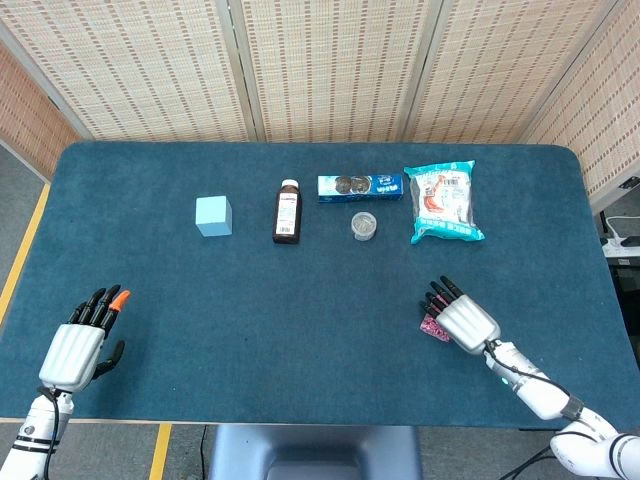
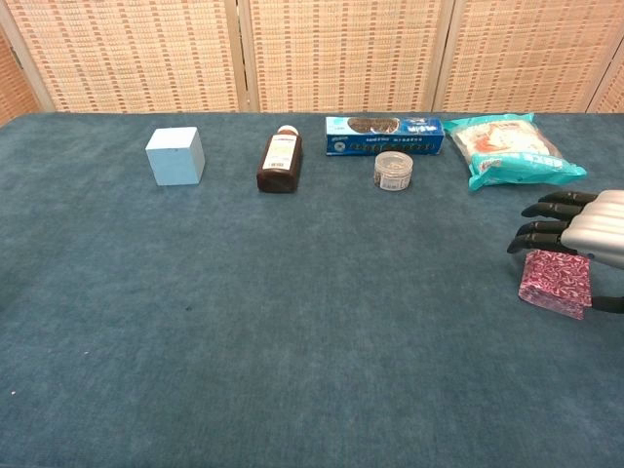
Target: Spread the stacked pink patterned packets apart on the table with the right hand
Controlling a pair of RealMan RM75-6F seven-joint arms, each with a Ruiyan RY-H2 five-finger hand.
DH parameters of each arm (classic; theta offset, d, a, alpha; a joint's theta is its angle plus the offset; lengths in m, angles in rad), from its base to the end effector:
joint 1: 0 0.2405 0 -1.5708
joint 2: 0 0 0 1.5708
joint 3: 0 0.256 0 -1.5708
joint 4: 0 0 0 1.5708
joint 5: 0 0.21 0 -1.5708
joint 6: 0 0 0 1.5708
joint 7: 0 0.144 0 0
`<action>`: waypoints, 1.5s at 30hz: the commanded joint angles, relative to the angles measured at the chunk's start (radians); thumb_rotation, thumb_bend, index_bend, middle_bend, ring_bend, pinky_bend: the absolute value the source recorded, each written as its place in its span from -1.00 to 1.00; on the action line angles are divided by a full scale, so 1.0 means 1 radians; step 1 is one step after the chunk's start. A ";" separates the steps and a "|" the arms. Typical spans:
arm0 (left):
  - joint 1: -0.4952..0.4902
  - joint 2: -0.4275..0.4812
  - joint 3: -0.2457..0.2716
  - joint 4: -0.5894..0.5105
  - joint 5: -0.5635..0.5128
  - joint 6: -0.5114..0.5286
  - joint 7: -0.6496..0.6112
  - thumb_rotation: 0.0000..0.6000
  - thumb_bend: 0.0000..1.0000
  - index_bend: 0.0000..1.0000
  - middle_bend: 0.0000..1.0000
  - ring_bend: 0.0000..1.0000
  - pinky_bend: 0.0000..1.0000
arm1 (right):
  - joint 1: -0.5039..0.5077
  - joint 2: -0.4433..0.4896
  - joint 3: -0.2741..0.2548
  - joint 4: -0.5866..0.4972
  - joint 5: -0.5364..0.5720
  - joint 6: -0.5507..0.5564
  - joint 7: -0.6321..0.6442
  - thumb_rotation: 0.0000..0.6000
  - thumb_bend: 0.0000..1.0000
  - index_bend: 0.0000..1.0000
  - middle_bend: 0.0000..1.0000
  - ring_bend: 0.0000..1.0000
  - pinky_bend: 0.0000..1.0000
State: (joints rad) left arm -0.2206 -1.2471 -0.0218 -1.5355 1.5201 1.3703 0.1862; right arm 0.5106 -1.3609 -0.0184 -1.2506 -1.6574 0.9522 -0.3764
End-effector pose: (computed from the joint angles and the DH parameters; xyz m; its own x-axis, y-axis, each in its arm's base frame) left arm -0.2922 0.2153 0.1039 0.5316 0.0693 0.8442 0.8401 -0.1703 -0.5150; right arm -0.2861 -0.2883 0.0334 0.8956 -0.0901 0.4357 -0.4042 -0.5740 0.7121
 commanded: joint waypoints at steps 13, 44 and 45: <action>0.000 0.003 0.005 0.001 0.000 -0.003 -0.006 1.00 -0.13 -1.00 -1.00 -1.00 -0.58 | 0.017 -0.021 -0.008 0.014 0.032 -0.006 -0.024 1.00 -0.61 -0.57 -0.65 -1.00 -1.00; 0.001 0.014 0.004 -0.001 0.007 0.008 -0.032 1.00 -0.13 -1.00 -1.00 -1.00 -0.57 | 0.005 -0.035 -0.022 0.008 0.000 0.125 -0.046 1.00 -0.61 0.29 -0.14 -0.55 -1.00; 0.001 0.016 0.004 -0.003 0.008 0.009 -0.033 1.00 -0.13 -1.00 -1.00 -1.00 -0.57 | 0.006 -0.031 -0.022 -0.001 -0.003 0.129 -0.050 1.00 -0.61 0.29 -0.14 -0.55 -1.00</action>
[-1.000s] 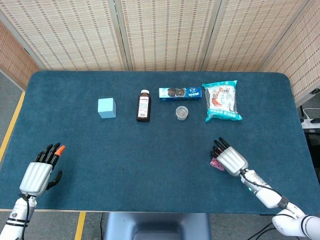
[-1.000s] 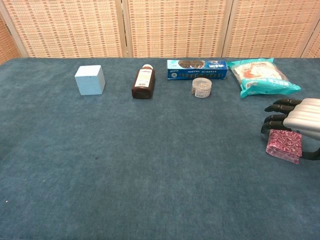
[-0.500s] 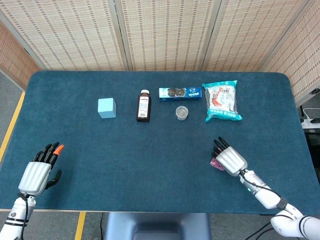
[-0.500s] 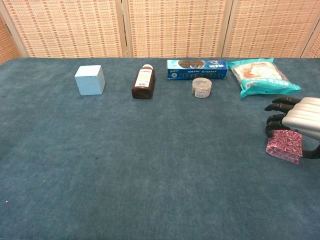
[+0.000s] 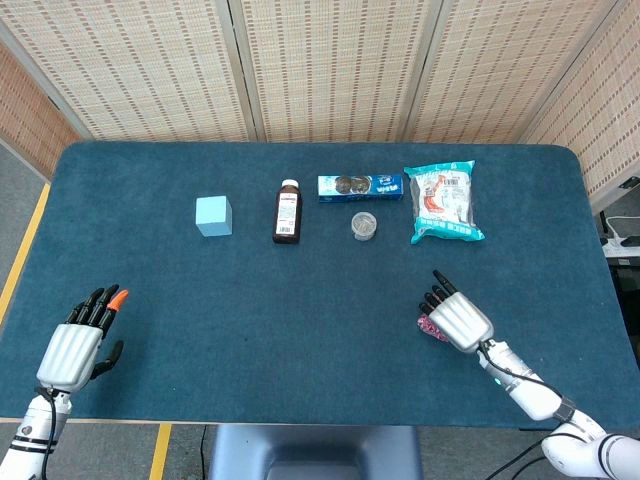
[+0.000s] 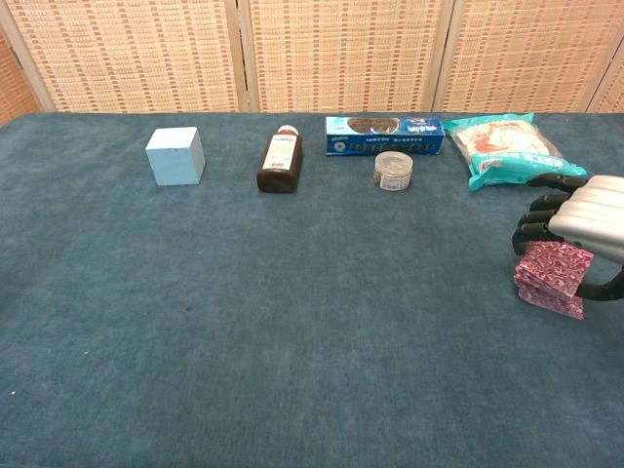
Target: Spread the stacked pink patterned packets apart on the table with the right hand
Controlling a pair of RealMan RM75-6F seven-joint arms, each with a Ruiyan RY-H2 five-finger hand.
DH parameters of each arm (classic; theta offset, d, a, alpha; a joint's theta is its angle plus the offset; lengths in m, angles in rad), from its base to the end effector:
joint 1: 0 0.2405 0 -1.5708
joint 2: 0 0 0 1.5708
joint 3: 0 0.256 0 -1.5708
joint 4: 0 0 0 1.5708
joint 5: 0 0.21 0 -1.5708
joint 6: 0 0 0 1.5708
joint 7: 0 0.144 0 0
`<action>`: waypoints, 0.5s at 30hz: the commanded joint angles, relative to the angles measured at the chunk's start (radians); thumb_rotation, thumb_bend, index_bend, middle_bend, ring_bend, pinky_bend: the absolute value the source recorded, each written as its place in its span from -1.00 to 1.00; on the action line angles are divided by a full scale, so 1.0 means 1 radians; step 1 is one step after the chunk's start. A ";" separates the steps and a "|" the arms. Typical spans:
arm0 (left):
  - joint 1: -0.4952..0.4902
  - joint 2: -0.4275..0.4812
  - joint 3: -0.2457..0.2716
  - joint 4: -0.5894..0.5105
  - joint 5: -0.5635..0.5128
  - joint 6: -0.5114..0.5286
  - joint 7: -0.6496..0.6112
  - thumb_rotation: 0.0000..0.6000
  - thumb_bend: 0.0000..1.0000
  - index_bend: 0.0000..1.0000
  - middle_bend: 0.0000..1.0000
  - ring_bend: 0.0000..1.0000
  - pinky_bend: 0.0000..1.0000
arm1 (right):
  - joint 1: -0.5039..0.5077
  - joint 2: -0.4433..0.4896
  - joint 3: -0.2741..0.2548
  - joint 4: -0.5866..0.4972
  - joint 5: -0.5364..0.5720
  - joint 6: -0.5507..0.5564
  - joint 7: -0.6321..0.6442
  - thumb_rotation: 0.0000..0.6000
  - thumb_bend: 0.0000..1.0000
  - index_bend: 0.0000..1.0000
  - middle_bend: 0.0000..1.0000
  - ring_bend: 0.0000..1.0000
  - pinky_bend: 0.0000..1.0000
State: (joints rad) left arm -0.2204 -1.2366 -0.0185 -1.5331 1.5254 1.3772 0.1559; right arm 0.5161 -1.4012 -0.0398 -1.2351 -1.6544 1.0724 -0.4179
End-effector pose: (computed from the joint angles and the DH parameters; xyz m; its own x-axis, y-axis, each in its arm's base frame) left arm -0.2934 0.2149 0.1079 0.5172 0.0676 0.8532 0.8485 -0.1711 -0.5008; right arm -0.2726 -0.2873 0.0299 0.8811 0.0107 0.4728 -0.3870 -0.5582 0.7339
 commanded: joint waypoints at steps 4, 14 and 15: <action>0.001 0.011 0.002 -0.009 0.005 0.004 -0.006 1.00 -0.13 -1.00 -1.00 -1.00 -0.57 | 0.009 0.021 0.003 -0.072 -0.020 0.017 -0.027 1.00 -0.61 0.29 -0.14 -0.55 -1.00; 0.007 0.013 0.006 -0.012 0.013 0.016 -0.009 1.00 -0.13 -1.00 -1.00 -1.00 -0.57 | 0.073 -0.068 0.018 -0.154 -0.013 -0.084 -0.145 1.00 -0.61 0.11 -0.14 -0.56 -1.00; 0.008 0.013 0.006 -0.012 0.013 0.017 -0.009 1.00 -0.13 -1.00 -1.00 -1.00 -0.57 | 0.076 -0.077 0.017 -0.155 -0.009 -0.094 -0.154 1.00 -0.61 0.05 -0.16 -0.57 -1.00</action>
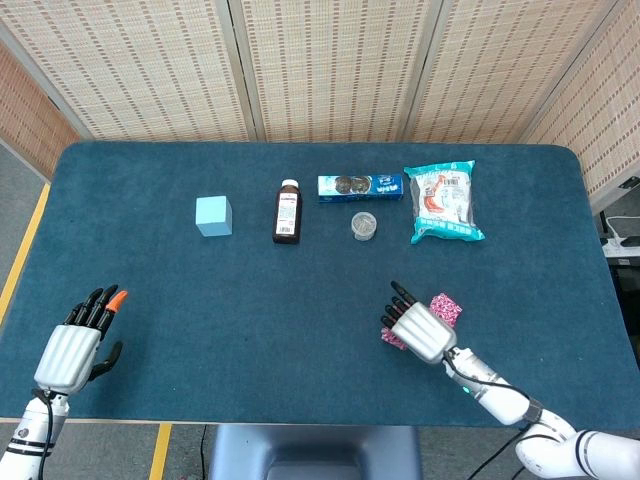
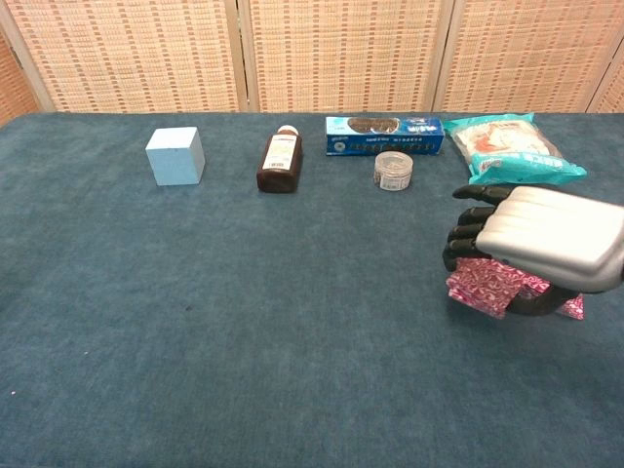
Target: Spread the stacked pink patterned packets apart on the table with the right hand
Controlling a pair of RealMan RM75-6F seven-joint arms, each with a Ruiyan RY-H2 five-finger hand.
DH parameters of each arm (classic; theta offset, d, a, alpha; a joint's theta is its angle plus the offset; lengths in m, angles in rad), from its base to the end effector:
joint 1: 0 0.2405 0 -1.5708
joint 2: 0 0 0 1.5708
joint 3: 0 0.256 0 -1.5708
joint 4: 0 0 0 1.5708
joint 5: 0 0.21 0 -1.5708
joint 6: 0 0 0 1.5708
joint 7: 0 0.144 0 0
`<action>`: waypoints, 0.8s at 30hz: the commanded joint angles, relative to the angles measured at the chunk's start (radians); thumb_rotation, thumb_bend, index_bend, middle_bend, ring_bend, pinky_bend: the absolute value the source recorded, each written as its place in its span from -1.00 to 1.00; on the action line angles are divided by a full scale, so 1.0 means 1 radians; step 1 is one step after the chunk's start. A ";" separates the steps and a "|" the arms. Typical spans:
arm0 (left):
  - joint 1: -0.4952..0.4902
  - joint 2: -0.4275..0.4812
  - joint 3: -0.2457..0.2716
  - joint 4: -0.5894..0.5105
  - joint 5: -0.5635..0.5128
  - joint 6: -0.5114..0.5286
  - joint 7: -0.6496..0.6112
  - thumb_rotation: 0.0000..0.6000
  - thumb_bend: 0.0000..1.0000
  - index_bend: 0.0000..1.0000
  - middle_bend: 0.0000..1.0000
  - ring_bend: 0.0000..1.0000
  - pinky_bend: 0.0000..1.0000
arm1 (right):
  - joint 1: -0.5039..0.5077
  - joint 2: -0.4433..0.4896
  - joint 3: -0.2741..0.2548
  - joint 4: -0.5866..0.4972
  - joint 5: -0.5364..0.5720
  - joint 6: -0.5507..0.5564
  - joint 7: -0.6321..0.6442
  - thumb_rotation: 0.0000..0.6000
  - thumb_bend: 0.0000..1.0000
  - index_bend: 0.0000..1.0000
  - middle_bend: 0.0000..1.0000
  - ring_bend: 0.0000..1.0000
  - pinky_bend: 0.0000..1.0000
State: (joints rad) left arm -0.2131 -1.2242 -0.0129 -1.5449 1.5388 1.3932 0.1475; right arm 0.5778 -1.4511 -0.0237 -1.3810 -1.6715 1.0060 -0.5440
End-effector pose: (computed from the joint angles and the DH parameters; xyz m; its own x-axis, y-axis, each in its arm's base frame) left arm -0.2920 0.2112 0.1116 0.5110 0.0601 0.8575 0.8510 -0.1761 -0.4948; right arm -0.2143 -0.2761 -0.0089 0.8592 0.0614 0.5079 -0.3413 -0.6707 0.6586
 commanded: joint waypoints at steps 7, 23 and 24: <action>0.005 0.008 0.002 -0.005 0.003 0.006 -0.005 1.00 -0.13 -1.00 -1.00 -1.00 -0.57 | 0.011 -0.039 0.012 -0.055 0.101 -0.092 -0.157 1.00 -0.61 -0.98 -0.82 -0.94 -1.00; 0.002 0.011 -0.001 -0.007 -0.004 -0.004 -0.007 1.00 -0.13 -1.00 -1.00 -1.00 -0.57 | -0.050 0.141 -0.014 -0.128 0.141 -0.008 -0.161 1.00 -0.61 -1.00 -1.00 -1.00 -1.00; 0.001 0.009 -0.001 -0.007 -0.005 -0.006 -0.005 1.00 -0.13 -1.00 -1.00 -1.00 -0.57 | -0.049 0.153 -0.018 -0.117 0.136 -0.012 -0.141 1.00 -0.61 -1.00 -1.00 -1.00 -1.00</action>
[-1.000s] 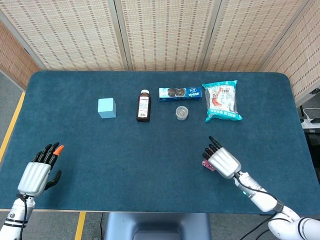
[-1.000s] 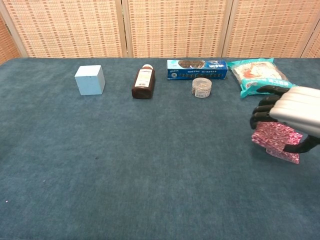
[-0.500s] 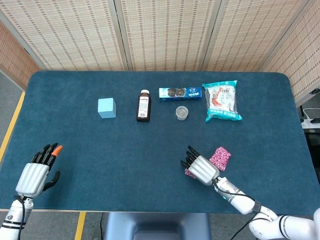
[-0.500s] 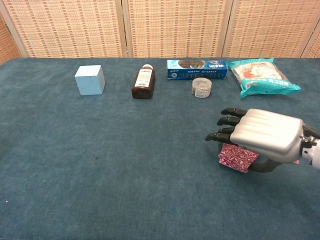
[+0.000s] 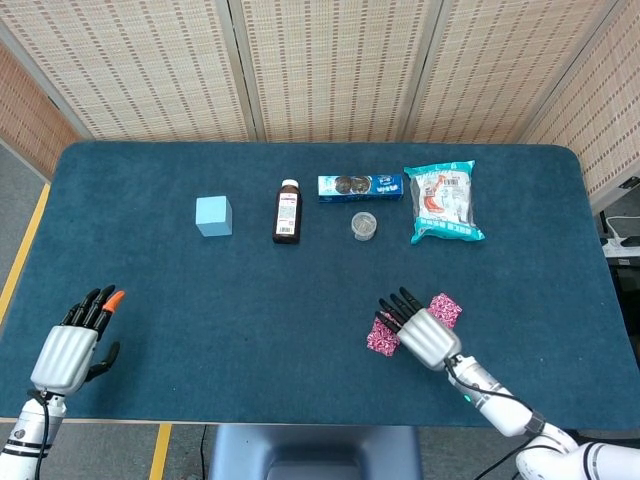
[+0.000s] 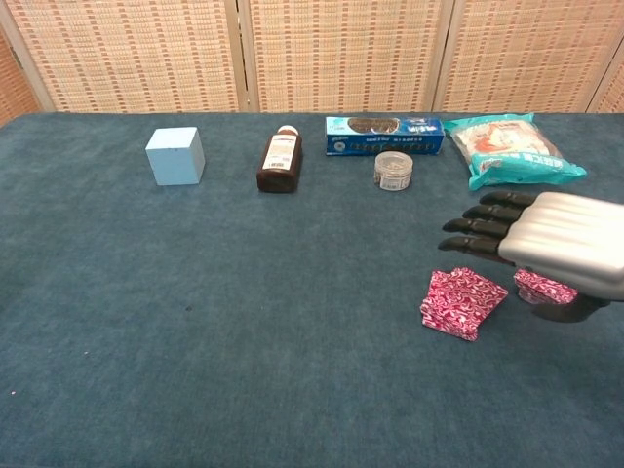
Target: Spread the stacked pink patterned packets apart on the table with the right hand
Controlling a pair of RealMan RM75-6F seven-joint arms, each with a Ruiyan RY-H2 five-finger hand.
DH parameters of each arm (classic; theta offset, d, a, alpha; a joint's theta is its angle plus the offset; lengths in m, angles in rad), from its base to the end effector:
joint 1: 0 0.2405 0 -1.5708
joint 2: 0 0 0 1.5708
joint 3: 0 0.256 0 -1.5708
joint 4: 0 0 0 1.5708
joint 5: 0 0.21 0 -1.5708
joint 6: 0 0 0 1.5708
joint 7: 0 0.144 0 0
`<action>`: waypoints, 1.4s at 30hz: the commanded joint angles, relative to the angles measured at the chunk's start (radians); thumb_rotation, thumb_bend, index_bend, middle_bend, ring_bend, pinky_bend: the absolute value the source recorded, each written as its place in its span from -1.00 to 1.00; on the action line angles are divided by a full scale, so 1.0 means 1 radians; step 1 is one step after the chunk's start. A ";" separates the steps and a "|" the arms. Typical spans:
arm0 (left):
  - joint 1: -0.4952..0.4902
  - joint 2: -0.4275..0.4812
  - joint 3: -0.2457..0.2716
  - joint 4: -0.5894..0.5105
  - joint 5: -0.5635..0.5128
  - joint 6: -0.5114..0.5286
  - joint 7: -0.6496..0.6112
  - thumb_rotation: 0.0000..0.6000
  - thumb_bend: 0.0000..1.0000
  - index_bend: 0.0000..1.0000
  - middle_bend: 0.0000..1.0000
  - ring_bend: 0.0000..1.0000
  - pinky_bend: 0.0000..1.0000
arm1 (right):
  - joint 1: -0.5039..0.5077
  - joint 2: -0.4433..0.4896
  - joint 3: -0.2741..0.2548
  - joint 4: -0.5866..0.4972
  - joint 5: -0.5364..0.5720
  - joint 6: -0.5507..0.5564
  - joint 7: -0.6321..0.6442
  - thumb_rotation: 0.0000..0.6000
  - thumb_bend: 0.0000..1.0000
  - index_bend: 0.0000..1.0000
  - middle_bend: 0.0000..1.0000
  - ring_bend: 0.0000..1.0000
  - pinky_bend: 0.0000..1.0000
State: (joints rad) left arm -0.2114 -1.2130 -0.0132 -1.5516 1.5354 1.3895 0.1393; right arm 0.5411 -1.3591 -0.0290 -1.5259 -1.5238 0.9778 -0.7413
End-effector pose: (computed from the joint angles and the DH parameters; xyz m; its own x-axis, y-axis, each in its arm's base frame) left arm -0.2929 0.2108 0.1144 0.5076 0.0655 0.8591 0.8539 -0.1709 -0.4915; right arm -0.2259 -0.2650 0.0115 0.9109 0.0105 0.4126 -0.3205 -0.6118 0.7232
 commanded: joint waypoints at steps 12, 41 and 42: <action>0.002 -0.012 0.009 -0.004 0.012 0.001 0.024 1.00 -0.13 -1.00 -1.00 -1.00 -0.57 | 0.006 0.049 -0.052 0.228 -0.059 -0.032 0.265 1.00 -0.61 -1.00 -1.00 -1.00 -1.00; -0.009 -0.024 0.002 0.021 0.000 -0.017 0.020 1.00 -0.14 -1.00 -1.00 -1.00 -0.57 | 0.031 -0.051 -0.052 0.365 -0.113 -0.004 0.369 1.00 -0.61 -0.47 -0.49 -0.96 -1.00; -0.009 -0.024 0.002 0.021 0.000 -0.017 0.020 1.00 -0.14 -1.00 -1.00 -1.00 -0.57 | 0.032 -0.051 -0.051 0.365 -0.111 -0.005 0.366 1.00 -0.61 -0.47 -0.49 -0.96 -1.00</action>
State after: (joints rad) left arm -0.2202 -1.2371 -0.0112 -1.5304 1.5359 1.3729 0.1588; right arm 0.5725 -1.4102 -0.0804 -1.1610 -1.6353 0.9729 -0.3745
